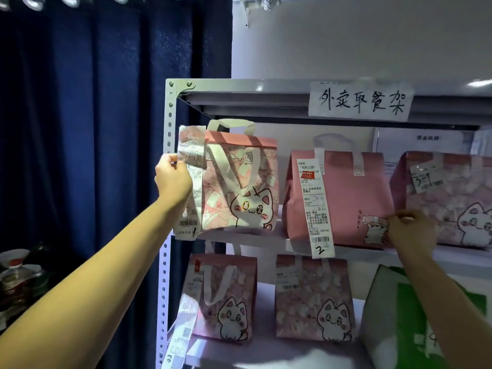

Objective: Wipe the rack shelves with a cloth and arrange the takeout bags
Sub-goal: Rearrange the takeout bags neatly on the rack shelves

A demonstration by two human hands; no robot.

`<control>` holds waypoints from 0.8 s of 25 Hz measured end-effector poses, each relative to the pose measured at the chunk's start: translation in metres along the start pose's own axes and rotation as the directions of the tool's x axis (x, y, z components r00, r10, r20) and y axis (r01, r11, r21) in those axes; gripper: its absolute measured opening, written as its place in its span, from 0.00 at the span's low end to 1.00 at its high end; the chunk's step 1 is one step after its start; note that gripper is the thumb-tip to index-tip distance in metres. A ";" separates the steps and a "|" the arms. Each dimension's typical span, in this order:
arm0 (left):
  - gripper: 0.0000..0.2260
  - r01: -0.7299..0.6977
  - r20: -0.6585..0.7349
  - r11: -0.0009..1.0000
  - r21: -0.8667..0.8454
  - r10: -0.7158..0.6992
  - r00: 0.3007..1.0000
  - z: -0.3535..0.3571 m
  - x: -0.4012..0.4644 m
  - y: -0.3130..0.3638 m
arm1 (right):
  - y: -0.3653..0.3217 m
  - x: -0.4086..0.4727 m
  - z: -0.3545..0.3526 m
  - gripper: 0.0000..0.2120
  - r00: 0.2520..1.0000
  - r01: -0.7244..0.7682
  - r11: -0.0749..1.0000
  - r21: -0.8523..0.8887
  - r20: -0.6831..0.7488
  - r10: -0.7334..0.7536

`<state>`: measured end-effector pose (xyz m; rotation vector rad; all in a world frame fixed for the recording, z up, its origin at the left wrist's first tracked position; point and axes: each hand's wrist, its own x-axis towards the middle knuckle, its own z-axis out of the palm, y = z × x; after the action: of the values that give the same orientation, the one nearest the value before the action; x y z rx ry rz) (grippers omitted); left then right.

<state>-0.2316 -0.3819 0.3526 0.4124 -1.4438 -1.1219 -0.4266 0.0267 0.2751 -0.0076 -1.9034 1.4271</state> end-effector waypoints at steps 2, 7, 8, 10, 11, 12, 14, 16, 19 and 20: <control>0.08 -0.014 0.025 1.000 0.015 0.014 1.000 0.014 0.002 -0.004 | 0.000 -0.001 0.001 0.04 1.000 0.005 1.000 -0.027 -0.019 -0.005; 0.09 0.018 0.105 1.000 0.003 -0.019 0.994 0.047 0.022 -0.010 | 0.001 0.001 0.006 0.04 0.998 0.023 0.994 -0.104 -0.055 -0.029; 0.09 0.023 0.106 0.999 0.025 -0.026 0.994 0.053 0.025 -0.012 | 0.001 0.001 0.007 0.03 0.997 0.034 0.991 -0.128 -0.062 -0.042; 0.09 0.028 0.092 0.998 0.054 -0.033 0.995 0.063 0.032 -0.018 | 0.003 0.001 0.010 0.03 0.997 0.050 0.987 -0.152 -0.057 -0.060; 0.09 0.035 0.087 0.998 0.055 -0.039 0.995 0.066 0.036 -0.022 | 0.003 0.001 0.012 0.04 0.997 0.055 0.986 -0.156 -0.046 -0.062; 0.08 0.045 0.089 0.997 0.056 -0.050 0.995 0.069 0.040 -0.027 | 0.003 0.000 0.014 0.04 0.997 0.058 0.985 -0.163 -0.030 -0.064; 0.09 0.060 0.096 0.996 0.072 -0.066 0.993 0.071 0.050 -0.038 | 0.000 0.000 0.017 0.03 0.998 0.058 0.983 -0.175 0.001 -0.059; 0.11 0.063 0.123 0.992 0.113 -0.077 0.989 0.074 0.055 -0.048 | -0.002 0.000 0.017 0.03 0.999 0.049 0.982 -0.182 0.014 -0.047; 0.15 0.041 0.161 0.988 0.148 -0.065 0.985 0.074 0.056 -0.053 | -0.001 -0.003 0.017 0.04 0.998 0.054 0.988 -0.145 0.028 -0.051; 0.16 0.027 0.169 0.988 0.153 -0.053 0.984 0.073 0.054 -0.052 | -0.001 -0.003 0.017 0.04 0.998 0.054 0.990 -0.133 0.031 -0.050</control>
<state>-0.3290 -0.4207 0.3537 0.4602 -1.6860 -1.1063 -0.4337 0.0111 0.2726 -0.0018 -2.0045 1.2691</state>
